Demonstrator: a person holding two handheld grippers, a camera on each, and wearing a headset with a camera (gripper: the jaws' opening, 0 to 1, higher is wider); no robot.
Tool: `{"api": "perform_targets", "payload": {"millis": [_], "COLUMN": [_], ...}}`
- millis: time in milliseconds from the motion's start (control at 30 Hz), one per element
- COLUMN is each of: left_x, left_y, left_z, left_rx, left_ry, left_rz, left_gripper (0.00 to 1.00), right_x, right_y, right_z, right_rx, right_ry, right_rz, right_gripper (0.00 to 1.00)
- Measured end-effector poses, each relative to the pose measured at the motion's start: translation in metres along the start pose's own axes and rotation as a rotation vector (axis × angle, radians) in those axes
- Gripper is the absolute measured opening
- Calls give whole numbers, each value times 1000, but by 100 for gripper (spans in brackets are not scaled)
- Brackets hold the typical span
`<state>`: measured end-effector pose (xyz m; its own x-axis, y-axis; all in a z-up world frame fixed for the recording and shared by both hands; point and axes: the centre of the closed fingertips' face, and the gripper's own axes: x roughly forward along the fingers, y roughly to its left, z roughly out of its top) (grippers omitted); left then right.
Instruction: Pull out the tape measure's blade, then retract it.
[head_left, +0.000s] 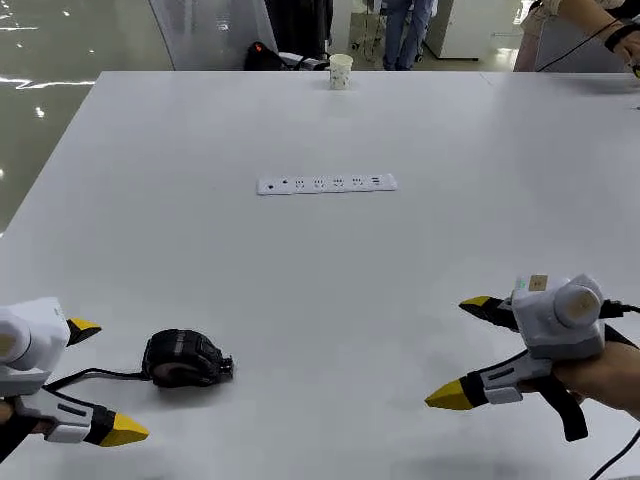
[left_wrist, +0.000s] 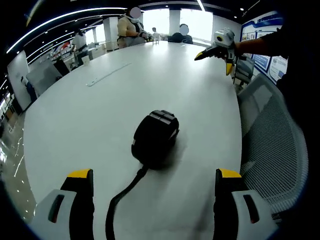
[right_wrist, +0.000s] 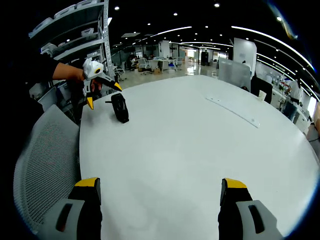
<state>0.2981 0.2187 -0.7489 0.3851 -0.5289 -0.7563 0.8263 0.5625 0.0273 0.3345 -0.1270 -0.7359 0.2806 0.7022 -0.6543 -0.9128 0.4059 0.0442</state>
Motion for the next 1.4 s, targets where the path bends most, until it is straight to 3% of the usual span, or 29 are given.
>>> {"api": "perform_targets", "payload": {"millis": [167,300,467,833,1067,1167,1400], "left_x": [5,9,16,34,46,48,52], "left_y": [-2,-4,-5,-8,-6,-5,-14], "left_z": [10,18,22,44,46,49,44], "left_rx": [121,175,275,407,465,438,434], "left_ry": [49,74,138,202,251,255,292], "left_rz": [-45,-82,-144,-212,-228,-235,-272], "left_gripper": [99,98,97,85,71,68,60], "right_x": [11,18,30,53,65,70,81], "right_y": [5,8,11,29,34,32,32], "right_z": [7,11,15,29,42,49,64], "right_rx": [-40,-73,-100,-149,-169,-164,-173], "right_ry": [9,9,28,36,35,19,-1], "right_rz": [25,50,77,148,176,177,177], "right_gripper": [99,99,99,99,99,99,99]}}
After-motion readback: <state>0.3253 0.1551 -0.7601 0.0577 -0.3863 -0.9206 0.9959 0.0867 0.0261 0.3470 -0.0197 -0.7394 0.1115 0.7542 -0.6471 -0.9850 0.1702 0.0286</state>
